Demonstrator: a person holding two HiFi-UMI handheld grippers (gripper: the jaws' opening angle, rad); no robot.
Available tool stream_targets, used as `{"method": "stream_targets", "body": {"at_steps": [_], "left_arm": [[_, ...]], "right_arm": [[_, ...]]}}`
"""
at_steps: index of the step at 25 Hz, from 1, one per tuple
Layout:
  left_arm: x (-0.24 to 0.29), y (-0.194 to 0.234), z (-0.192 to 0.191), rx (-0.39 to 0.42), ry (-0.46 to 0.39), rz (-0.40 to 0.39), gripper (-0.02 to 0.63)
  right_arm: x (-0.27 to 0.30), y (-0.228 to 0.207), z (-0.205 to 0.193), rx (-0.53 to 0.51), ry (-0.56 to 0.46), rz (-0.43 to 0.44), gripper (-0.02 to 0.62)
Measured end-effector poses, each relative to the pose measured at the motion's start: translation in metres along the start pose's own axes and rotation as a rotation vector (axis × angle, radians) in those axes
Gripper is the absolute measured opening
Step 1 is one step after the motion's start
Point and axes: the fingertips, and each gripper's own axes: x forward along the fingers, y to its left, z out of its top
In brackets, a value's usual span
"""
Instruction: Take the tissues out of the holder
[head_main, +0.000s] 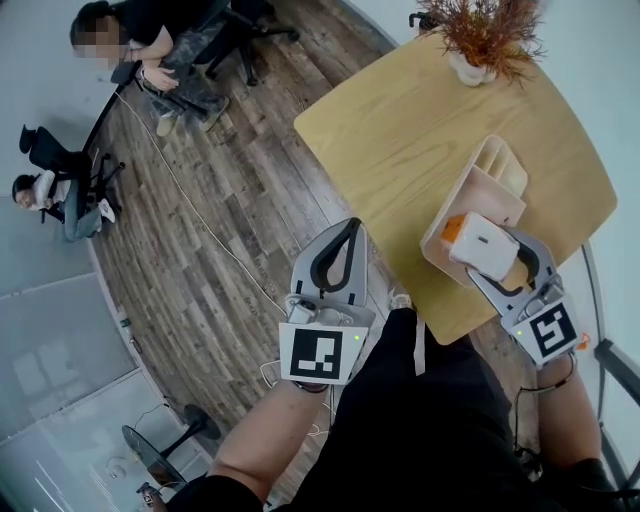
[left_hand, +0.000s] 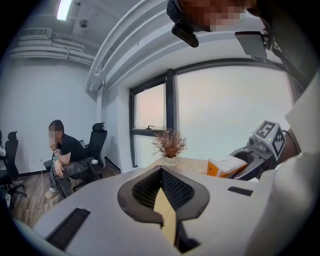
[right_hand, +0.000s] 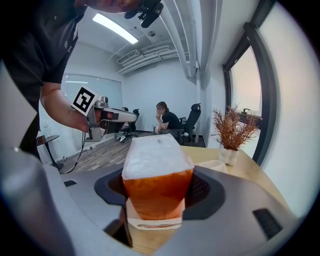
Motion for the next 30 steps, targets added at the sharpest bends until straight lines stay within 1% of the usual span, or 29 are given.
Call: {"method": "stream_targets", "body": {"at_steps": [6, 11, 15, 19, 26, 30], "left_arm": [[-0.01, 0.011, 0.045, 0.024, -0.076, 0.021, 0.005], [-0.024, 0.01, 0.066, 0.03, -0.096, 0.031, 0.005], [-0.027, 0.011, 0.079, 0.047, -0.113, 0.034, 0.005], [-0.036, 0.011, 0.098, 0.054, -0.127, 0.038, 0.005], [-0.047, 0.017, 0.139, 0.074, -0.201, 0.044, 0.005], [-0.058, 0.02, 0.152, 0.089, -0.221, 0.05, 0.005]], "right_arm": [[-0.016, -0.008, 0.026, -0.047, 0.008, -0.015, 0.284], [-0.029, -0.008, 0.048, -0.059, 0.026, -0.031, 0.284], [-0.03, -0.011, 0.071, -0.086, 0.005, -0.026, 0.284], [-0.04, -0.007, 0.09, -0.068, -0.018, -0.023, 0.284], [-0.054, -0.014, 0.12, -0.094, -0.04, -0.067, 0.284], [-0.061, -0.016, 0.136, -0.088, -0.062, -0.077, 0.284]]}}
